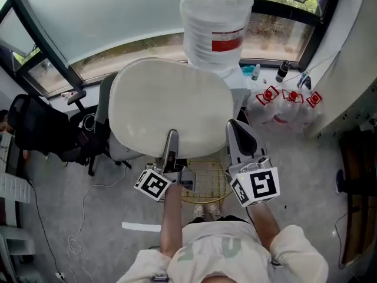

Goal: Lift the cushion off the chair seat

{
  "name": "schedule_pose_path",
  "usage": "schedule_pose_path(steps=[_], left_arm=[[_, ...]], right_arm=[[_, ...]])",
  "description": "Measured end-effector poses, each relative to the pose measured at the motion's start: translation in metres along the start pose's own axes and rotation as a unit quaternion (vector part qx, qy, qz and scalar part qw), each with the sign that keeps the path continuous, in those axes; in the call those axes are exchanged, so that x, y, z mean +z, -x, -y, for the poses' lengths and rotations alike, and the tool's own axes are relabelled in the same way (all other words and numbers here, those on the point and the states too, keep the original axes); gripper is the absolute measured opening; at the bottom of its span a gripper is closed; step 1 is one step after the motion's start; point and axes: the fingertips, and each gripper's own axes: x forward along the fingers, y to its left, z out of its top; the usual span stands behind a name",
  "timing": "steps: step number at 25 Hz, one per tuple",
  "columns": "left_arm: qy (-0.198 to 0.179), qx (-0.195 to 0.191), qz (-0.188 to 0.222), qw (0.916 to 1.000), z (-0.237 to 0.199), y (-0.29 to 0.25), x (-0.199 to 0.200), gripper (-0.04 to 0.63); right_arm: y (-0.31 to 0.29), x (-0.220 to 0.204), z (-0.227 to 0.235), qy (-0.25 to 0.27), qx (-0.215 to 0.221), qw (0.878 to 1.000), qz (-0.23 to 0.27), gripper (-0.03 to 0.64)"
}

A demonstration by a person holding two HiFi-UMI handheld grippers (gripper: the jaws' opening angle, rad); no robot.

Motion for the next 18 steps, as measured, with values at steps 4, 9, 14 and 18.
schedule_pose_path(steps=[4, 9, 14, 18], left_arm=[[-0.11, -0.023, 0.027, 0.9933, 0.057, -0.011, 0.047, 0.044], [-0.248, -0.004, 0.058, 0.9671, 0.123, -0.006, 0.081, 0.044], [-0.381, 0.02, 0.076, 0.9211, 0.164, 0.003, 0.098, 0.046], [-0.477, 0.066, 0.092, 0.8719, 0.177, 0.013, 0.101, 0.046]], right_arm=[[0.005, 0.025, -0.008, 0.022, -0.007, 0.999, 0.032, 0.017], [0.016, 0.037, -0.014, 0.035, -0.021, 0.998, 0.046, 0.017], [0.02, 0.053, -0.026, 0.037, -0.019, 0.997, 0.057, 0.017], [0.02, 0.062, -0.032, 0.042, -0.019, 0.997, 0.062, 0.017]])
